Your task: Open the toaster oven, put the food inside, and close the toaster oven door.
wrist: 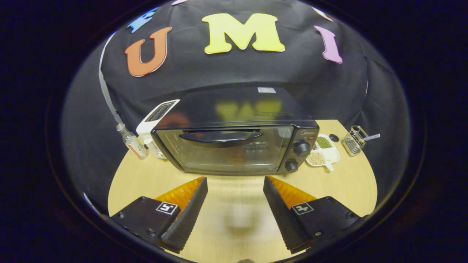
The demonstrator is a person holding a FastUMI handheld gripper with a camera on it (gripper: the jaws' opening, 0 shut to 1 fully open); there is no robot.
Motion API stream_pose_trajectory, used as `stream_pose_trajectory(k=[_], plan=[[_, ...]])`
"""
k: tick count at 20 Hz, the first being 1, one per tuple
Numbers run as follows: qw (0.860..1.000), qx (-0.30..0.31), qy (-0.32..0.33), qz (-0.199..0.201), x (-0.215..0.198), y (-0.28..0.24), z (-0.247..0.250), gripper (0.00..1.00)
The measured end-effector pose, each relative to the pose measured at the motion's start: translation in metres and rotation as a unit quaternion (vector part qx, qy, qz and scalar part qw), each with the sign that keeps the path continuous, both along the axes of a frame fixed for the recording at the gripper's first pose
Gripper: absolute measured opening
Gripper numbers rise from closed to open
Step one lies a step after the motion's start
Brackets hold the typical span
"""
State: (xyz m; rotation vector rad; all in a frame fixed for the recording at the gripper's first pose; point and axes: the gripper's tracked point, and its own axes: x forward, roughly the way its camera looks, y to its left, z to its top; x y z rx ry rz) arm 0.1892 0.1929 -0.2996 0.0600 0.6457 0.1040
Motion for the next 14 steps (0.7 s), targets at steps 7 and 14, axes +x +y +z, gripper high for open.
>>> stream_pose_trajectory(k=[7, 14], plan=[[0.998, -0.003, -0.06, -0.013, -0.031, -0.049, 0.057, 0.98], [0.978, -0.007, -0.207, -0.01, -0.092, -0.121, 0.19, 0.98]])
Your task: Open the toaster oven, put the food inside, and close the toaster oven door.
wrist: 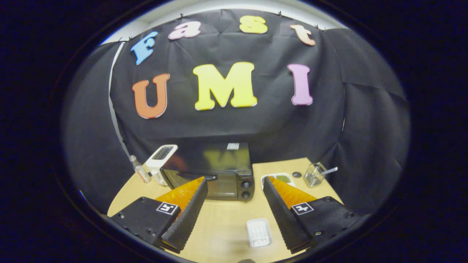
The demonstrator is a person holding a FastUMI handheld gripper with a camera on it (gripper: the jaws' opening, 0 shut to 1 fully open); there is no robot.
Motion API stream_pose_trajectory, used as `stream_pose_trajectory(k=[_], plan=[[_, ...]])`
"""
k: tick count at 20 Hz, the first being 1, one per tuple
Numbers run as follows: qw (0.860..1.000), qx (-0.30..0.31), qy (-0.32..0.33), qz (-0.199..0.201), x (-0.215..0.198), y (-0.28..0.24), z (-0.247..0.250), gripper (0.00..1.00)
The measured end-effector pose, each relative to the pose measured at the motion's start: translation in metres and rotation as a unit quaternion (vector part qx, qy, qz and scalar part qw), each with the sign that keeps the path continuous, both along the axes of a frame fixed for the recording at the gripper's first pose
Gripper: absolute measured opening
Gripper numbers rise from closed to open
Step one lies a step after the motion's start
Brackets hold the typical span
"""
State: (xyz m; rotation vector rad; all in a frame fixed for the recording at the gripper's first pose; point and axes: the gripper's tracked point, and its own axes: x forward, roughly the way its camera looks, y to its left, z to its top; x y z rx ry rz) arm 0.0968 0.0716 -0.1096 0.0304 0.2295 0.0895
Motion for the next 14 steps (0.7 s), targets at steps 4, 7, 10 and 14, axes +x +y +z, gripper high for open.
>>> stream_pose_trajectory(k=[4, 7, 10, 14], plan=[[0.996, -0.013, -0.085, 0.009, -0.04, -0.037, 0.066, 0.98], [0.989, -0.018, -0.145, 0.001, -0.064, -0.066, 0.095, 0.98], [0.989, -0.019, -0.149, -0.012, -0.083, -0.092, 0.097, 0.98], [0.989, -0.005, -0.148, 0.0, -0.101, -0.111, 0.091, 0.98]])
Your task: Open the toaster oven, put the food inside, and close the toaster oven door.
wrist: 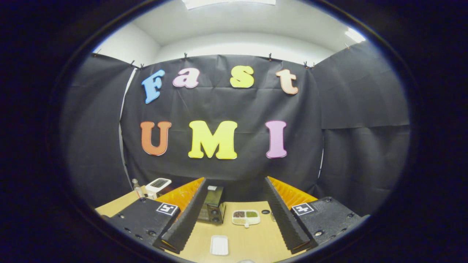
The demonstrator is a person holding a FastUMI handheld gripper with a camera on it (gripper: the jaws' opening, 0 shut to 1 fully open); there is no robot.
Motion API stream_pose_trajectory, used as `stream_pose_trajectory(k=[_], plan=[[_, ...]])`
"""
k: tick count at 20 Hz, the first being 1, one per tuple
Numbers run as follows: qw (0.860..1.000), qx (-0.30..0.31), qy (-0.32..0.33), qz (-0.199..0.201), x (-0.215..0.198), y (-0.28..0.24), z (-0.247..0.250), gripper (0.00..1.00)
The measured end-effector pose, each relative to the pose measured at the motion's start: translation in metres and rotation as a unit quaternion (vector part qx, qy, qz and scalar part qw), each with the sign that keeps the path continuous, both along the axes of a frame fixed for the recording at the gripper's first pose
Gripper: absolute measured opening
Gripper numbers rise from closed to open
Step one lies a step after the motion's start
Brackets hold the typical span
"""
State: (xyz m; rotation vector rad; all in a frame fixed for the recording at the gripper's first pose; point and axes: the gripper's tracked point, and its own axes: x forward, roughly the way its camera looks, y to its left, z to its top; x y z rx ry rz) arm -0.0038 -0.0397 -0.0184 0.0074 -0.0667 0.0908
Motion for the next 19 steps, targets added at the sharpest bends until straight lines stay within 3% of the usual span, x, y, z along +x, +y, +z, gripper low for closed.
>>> stream_pose_trajectory(k=[10, 19], plan=[[1.0, 0.011, -0.014, 0.003, -0.02, -0.038, 0.003, 0.98], [1.0, 0.005, -0.018, -0.014, -0.027, -0.023, 0.017, 0.98]])
